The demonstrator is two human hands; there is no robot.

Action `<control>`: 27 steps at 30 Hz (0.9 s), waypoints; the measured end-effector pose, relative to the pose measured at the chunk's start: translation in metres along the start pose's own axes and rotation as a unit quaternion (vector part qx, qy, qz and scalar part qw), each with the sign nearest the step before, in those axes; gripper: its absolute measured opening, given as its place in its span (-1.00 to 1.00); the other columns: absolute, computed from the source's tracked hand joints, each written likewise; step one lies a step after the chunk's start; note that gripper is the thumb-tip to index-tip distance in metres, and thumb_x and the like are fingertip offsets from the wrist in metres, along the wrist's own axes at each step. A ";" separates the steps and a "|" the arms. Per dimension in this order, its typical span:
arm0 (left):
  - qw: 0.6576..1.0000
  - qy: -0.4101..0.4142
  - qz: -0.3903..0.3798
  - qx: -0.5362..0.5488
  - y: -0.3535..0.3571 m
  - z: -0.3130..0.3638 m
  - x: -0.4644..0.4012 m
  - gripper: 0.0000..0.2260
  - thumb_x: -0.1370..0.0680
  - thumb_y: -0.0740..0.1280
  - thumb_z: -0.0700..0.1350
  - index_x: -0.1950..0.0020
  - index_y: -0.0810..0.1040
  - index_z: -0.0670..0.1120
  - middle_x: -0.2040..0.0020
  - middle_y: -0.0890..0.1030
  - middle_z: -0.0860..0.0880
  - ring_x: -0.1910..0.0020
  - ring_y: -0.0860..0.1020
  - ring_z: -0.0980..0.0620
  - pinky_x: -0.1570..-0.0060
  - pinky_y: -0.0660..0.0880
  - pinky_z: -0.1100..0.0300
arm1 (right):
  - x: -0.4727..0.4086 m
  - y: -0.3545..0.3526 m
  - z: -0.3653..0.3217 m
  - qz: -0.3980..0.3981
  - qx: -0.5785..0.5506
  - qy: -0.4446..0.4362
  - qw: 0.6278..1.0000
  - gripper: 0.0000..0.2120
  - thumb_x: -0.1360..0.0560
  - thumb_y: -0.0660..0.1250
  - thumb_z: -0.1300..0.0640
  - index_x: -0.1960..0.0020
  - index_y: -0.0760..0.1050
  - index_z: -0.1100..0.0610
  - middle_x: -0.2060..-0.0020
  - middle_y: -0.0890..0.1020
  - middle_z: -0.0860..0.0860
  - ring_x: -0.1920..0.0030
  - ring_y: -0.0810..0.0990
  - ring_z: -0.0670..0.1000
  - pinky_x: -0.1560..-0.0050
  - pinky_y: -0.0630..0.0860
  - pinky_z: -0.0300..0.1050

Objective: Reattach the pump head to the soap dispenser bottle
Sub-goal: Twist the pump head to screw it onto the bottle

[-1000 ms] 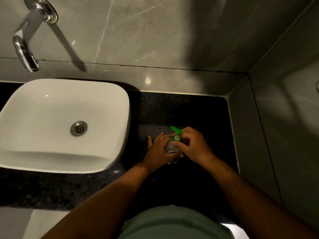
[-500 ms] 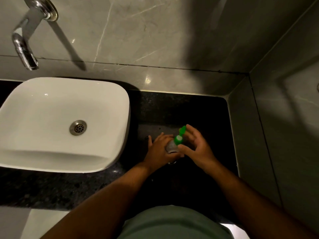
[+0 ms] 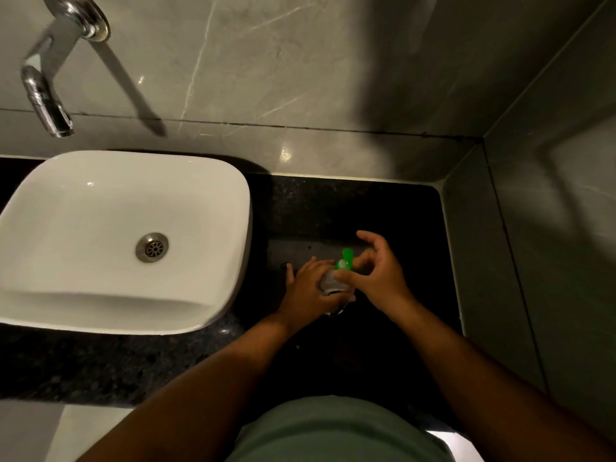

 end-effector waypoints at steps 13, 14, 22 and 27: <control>1.000 -0.006 -0.013 -0.003 0.007 -0.002 -0.004 -0.42 -0.33 0.40 0.32 -0.30 0.47 0.17 -0.37 0.45 0.19 -0.50 0.14 0.04 -0.35 -0.37 -0.18 | 0.000 0.006 -0.002 -0.007 0.044 -0.012 0.999 -0.39 -0.26 0.61 0.18 -0.21 0.41 -0.01 0.10 0.52 -0.08 0.14 0.51 -0.39 0.14 0.45 -0.48; 1.000 -0.010 -0.013 0.000 0.006 -0.002 -0.004 -0.44 -0.33 0.40 0.33 -0.28 0.47 0.19 -0.37 0.45 0.19 -0.50 0.13 0.05 -0.35 -0.37 -0.18 | 0.000 0.005 -0.001 -0.012 0.038 -0.009 0.999 -0.38 -0.27 0.61 0.17 -0.24 0.41 0.00 0.04 0.53 -0.08 0.08 0.50 -0.41 0.09 0.44 -0.50; 1.000 -0.011 -0.012 -0.002 0.005 -0.003 -0.003 -0.30 -0.28 0.31 0.51 -0.36 0.36 0.28 -0.35 0.36 0.28 -0.46 0.07 0.20 -0.37 -0.35 -0.13 | 0.001 0.006 0.007 -0.068 -0.031 0.011 0.997 -0.35 -0.36 0.52 0.30 -0.34 0.37 -0.04 -0.07 0.65 0.05 -0.13 0.62 -0.05 -0.11 0.58 -0.08; 1.000 -0.004 -0.011 -0.009 -0.001 -0.005 -0.003 -0.31 -0.30 0.33 0.49 -0.37 0.38 0.25 -0.42 0.36 0.22 -0.49 0.10 0.12 -0.35 -0.36 -0.13 | -0.004 0.010 0.004 -0.029 0.028 -0.003 0.999 -0.39 -0.26 0.60 0.17 -0.19 0.39 -0.08 0.16 0.65 -0.08 0.11 0.63 -0.22 0.19 0.53 -0.40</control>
Point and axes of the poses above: each hand's wrist, its own x-axis away from the middle knuckle, its own y-axis out of the palm, z = x × y, the point moved 6 cm from there along -x, towards the middle knuckle
